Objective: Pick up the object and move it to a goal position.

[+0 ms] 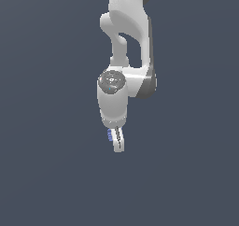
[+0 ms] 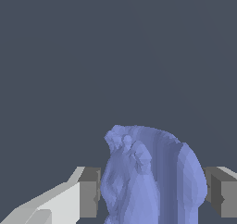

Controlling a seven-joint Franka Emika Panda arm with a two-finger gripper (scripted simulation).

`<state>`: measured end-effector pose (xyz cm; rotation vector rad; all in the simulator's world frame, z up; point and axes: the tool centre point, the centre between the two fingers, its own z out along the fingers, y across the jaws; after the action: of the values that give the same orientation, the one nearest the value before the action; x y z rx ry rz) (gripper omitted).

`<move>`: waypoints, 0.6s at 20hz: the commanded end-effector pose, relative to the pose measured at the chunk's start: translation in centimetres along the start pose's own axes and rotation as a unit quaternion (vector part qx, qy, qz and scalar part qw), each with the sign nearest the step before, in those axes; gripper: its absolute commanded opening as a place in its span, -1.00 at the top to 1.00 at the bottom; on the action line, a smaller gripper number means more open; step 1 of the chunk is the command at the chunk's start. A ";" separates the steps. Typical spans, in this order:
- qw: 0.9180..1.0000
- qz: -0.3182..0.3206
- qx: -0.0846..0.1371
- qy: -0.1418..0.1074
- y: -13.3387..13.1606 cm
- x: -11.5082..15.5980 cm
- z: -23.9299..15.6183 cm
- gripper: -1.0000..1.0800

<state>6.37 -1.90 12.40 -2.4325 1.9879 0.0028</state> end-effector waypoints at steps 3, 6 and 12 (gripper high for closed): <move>1.000 0.000 0.001 0.000 0.5 -2.5 -4.8 1.00; 1.000 0.000 0.000 0.000 0.9 -4.1 -7.9 1.00; 1.000 0.000 0.000 0.001 1.4 -7.0 -13.6 1.00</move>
<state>3.95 4.08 24.66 -2.4319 1.9870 -0.0005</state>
